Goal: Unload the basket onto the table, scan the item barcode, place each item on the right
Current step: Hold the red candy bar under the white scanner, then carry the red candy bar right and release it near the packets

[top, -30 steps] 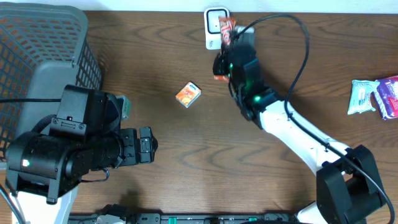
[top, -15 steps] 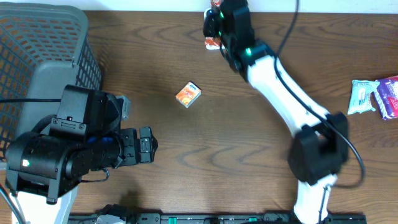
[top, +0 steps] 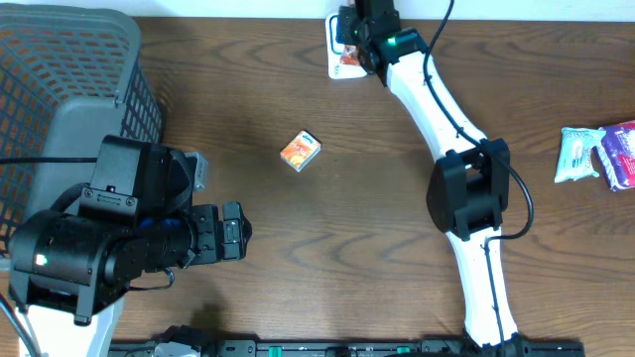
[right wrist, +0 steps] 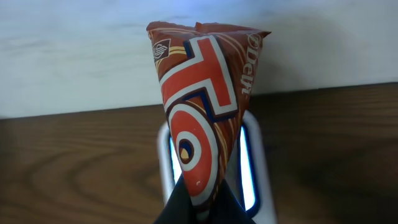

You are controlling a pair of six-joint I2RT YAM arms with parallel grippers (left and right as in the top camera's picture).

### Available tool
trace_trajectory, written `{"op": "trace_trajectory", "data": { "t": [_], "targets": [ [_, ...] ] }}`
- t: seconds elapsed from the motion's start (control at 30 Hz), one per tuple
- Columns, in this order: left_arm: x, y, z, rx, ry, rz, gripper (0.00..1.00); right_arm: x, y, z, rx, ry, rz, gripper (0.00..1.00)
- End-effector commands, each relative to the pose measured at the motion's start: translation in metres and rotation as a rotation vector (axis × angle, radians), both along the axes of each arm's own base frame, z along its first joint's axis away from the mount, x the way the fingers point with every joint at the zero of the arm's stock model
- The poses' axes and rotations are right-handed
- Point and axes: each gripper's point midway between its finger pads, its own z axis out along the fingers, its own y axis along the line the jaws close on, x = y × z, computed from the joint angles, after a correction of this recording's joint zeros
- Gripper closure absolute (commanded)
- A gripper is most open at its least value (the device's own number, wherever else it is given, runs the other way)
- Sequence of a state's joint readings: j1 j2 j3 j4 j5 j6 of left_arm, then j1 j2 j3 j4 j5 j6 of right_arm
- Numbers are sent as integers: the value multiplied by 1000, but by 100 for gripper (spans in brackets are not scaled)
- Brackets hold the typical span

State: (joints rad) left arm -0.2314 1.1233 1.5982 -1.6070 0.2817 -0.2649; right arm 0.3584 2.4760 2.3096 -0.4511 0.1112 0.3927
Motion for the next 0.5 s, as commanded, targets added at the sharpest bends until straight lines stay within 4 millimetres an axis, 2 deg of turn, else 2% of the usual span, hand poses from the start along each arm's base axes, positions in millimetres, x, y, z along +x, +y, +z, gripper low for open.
{"op": "trace_trajectory", "data": {
  "t": [0.0,0.1,0.3,0.47],
  "targets": [
    [-3,3,0,9,9,4,2,10,-9,-8,-13,-7,-10,99],
    [-3,3,0,9,9,4,2,10,-11,-16,-17,5,-13,99],
    [-3,3,0,9,9,4,2,14,0,-7,9,-33,12,99],
    [-3,3,0,9,9,4,2,10,10,-8,29,-20,52,99]
  ]
}}
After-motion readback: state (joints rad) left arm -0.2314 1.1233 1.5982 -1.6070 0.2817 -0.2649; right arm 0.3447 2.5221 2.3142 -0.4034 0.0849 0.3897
